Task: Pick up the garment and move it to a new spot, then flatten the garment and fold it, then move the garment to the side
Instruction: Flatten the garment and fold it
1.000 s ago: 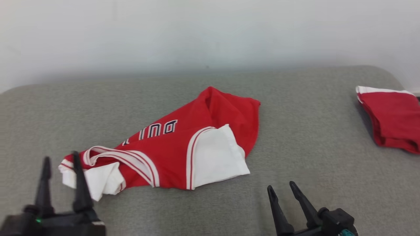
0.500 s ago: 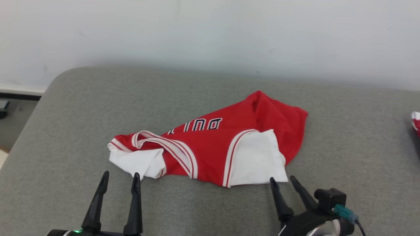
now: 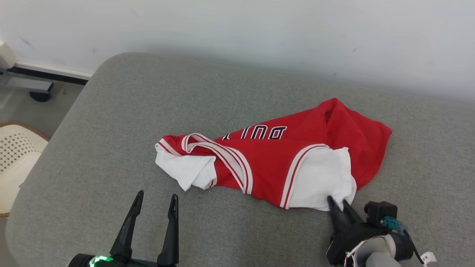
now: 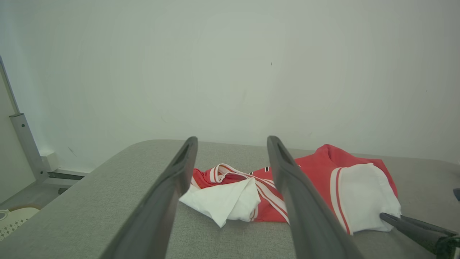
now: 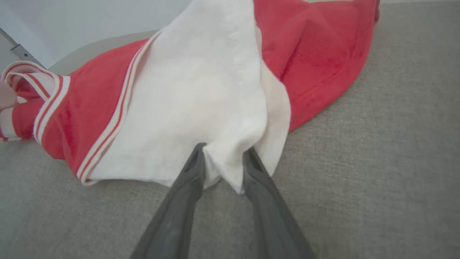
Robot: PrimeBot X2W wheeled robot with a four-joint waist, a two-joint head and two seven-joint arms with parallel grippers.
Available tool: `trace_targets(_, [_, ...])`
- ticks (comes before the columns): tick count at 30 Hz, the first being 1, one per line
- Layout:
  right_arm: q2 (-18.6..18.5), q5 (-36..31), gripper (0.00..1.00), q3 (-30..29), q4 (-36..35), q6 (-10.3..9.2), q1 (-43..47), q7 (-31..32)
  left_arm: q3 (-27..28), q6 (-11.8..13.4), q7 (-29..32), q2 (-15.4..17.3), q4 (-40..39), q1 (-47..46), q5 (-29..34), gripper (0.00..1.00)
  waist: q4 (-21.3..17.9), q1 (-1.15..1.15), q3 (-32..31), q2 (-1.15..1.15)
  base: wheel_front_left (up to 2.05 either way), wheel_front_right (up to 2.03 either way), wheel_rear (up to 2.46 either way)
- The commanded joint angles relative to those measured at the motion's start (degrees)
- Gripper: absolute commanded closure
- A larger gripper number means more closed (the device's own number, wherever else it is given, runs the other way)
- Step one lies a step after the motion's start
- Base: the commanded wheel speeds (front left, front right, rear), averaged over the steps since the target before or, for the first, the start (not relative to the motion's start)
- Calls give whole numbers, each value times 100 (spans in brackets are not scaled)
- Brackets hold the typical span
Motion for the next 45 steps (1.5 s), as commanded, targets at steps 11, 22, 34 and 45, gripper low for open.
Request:
trace_targets(11, [3,74,100,254,-1001,-15,-867,0,-217,107,-13,-8,2,-210,-103,0,268,0,121,0,0,0,0])
trace_targets(22, [101,351,100,572,-92,-15,-2842,0,-422,93,-13,-8,150,-549,-109,0,1056,0,342,0,0,0,0])
trace_targets(34, [-95,143,0,346,-1050,-15,-1467,1,-309,278,-13,-8,20,-428,-131,0,479,0,317,0,0,0,0])
trace_targets(45, [-10,632,0,31,-1491,-15,136,1,-276,243,-13,-7,-9,-371,6,0,-10,0,199,0,0,0,0])
